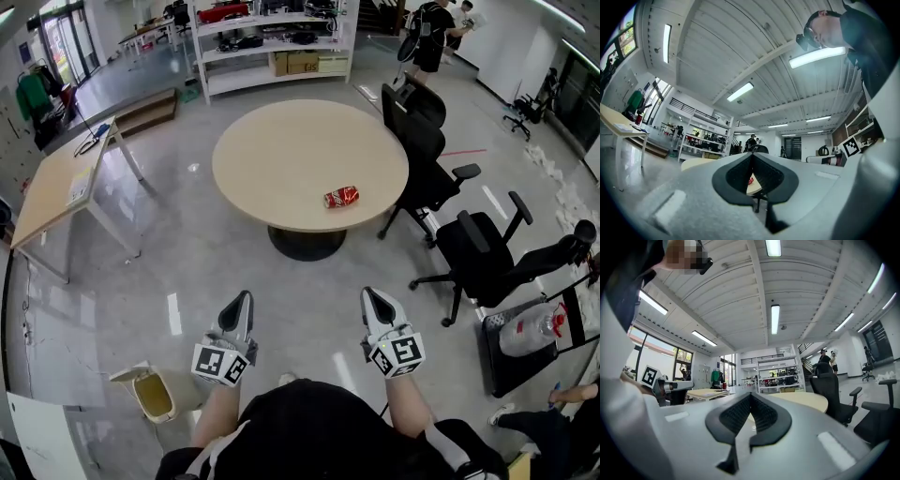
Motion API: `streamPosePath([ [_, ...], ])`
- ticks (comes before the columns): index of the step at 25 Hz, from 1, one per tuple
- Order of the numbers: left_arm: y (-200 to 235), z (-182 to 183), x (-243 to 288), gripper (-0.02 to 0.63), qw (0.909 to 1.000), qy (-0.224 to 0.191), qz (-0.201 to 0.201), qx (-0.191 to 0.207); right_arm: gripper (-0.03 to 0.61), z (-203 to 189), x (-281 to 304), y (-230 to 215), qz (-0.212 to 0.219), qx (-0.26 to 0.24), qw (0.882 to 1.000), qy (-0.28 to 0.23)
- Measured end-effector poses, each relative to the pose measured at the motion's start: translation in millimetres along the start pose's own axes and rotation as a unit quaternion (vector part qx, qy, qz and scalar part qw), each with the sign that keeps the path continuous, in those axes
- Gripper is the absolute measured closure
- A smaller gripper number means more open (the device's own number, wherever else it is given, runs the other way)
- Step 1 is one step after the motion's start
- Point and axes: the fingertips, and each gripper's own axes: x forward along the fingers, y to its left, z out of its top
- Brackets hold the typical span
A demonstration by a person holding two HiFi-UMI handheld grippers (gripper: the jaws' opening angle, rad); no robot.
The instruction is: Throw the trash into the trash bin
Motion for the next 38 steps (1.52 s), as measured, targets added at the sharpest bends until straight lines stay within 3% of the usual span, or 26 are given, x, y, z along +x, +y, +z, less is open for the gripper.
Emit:
streamPosePath([
  [6, 15, -2, 17, 0.611, 0.9992, 0.007, -0.039, -0.008, 0.574, -2, 12, 0, -0.038, 0.009, 0.999, -0.003],
  [11, 24, -23, 27, 0.611, 0.9981, 0.024, -0.049, -0.030, 0.574, -17, 11, 0, -0.051, 0.011, 0.998, 0.018],
  [15, 18, -40, 53, 0.611, 0.9965, 0.032, -0.069, -0.034, 0.574, -22, 9, -27, -0.075, 0.019, 0.997, 0.020],
  [20, 10, -35, 98, 0.611, 0.9971, 0.022, -0.070, -0.020, 0.574, -18, 22, -72, -0.086, 0.037, 0.996, 0.010],
  [31, 3, -56, 197, 0.611, 0.9979, 0.026, -0.058, -0.012, 0.574, -2, 92, -176, -0.059, 0.033, 0.998, -0.011],
  [38, -15, -66, 255, 0.611, 0.9985, 0.030, -0.045, -0.001, 0.574, -17, 110, -235, -0.033, 0.043, 0.998, 0.019],
])
